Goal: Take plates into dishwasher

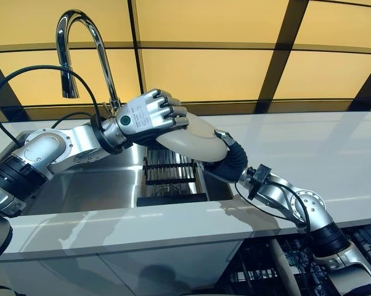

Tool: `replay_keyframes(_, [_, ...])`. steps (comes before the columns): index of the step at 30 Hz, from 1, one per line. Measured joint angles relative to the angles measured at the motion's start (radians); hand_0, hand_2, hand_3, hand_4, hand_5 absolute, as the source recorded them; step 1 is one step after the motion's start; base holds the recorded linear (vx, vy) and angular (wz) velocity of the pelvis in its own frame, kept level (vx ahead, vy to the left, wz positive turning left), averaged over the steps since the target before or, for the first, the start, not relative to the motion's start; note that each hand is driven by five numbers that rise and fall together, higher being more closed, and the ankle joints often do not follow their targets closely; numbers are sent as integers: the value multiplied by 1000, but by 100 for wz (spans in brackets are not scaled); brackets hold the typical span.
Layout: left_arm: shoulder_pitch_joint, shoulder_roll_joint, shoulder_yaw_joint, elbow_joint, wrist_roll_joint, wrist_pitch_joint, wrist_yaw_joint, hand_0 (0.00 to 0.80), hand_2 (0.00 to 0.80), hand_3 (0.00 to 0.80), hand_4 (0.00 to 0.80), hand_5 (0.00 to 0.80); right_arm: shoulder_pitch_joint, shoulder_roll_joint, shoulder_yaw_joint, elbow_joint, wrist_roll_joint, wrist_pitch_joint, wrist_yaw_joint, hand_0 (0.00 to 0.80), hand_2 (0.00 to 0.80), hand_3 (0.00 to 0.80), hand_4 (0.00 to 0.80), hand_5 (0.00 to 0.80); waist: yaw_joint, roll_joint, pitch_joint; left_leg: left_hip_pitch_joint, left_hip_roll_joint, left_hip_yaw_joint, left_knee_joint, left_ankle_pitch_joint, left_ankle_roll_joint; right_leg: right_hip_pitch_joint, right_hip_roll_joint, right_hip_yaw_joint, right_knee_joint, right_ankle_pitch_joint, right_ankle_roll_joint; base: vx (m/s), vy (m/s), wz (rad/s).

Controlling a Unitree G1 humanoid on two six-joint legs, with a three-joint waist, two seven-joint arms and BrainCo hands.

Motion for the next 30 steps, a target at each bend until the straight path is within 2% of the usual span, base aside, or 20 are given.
replay_keyframes(2, [0, 0, 0, 0, 0, 1, 0, 800, 800, 800, 800, 800, 0, 0, 0, 0, 0, -1, 2, 800, 800, 800, 800, 800, 0, 0, 0, 0, 0, 0, -1, 0, 0, 0, 0, 0, 0, 0, 0, 0, 0, 0])
replay_keyframes(3, [0, 0, 0, 0, -1, 1, 0, 769, 769, 769, 769, 769, 0, 0, 0, 0, 0, -1, 3, 800, 800, 800, 800, 800, 0, 0, 0, 0, 0, 0, -1, 0, 0, 0, 0, 0, 0, 0, 0, 0, 0, 0])
replay_keyframes(5, [0, 0, 0, 0, -1, 2, 2, 609, 609, 609, 609, 609, 0, 0, 0, 0, -1, -3, 4, 800, 800, 800, 800, 800, 0, 0, 0, 0, 0, 0, -2, 0, 0, 0, 0, -1, 0, 0, 0, 0, 0, 0])
replay_keyframes(7, [0, 0, 1, 0, -2, 5, 3, 590, 590, 590, 590, 590, 0, 2, 0, 0, -1, -7, 4, 800, 800, 800, 800, 800, 0, 0, 0, 0, 0, 0, -2, 0, 0, 0, 0, -2, 0, 0, 0, 0, 0, 0])
replay_keyframes(8, [0, 0, 1, -1, -2, 6, 4, 496, 496, 496, 496, 496, 0, 2, 0, 0, -1, -8, 4, 800, 800, 800, 800, 800, 0, 0, 0, 0, 0, 0, -2, 0, 0, 0, 0, -3, 0, 0, 0, 0, 0, 0])
replay_keyframes(9, [0, 0, 1, -1, -2, 7, 4, 496, 496, 496, 496, 496, 0, 2, 0, 0, -1, -8, 5, 800, 800, 800, 800, 800, 1, 0, 0, 0, 0, 0, -3, 0, 0, 0, 0, -3, 0, 0, 0, 0, 0, 0])
replay_keyframes(11, [1, 0, 1, -1, -1, 10, 4, 132, 132, 132, 132, 132, 0, 3, 0, 0, -2, -15, 6, 800, 800, 800, 800, 800, 1, 0, 0, 0, 0, 0, -3, 0, 0, 0, 0, -3, 0, 0, 0, 0, 0, 0])
replay_keyframes(12, [3, 0, 1, 1, -1, 10, 3, 0, 0, 0, 0, 0, 0, 3, 0, 0, -5, -20, 8, 800, 800, 800, 800, 800, 1, 0, 0, 0, 1, 1, -3, 0, 0, 0, 0, -3, 0, 0, 0, 0, 0, 0])
replay_keyframes(30, [77, -3, 14, -1, -1, 1, 5, 0, 0, 0, 0, 0, 0, 10, -1, 0, -62, -37, 12, 800, 800, 800, 800, 800, 1, 1, 1, 0, 2, 13, -3, -1, -1, -3, 0, 1, 0, 0, 0, 0, 0, 0])
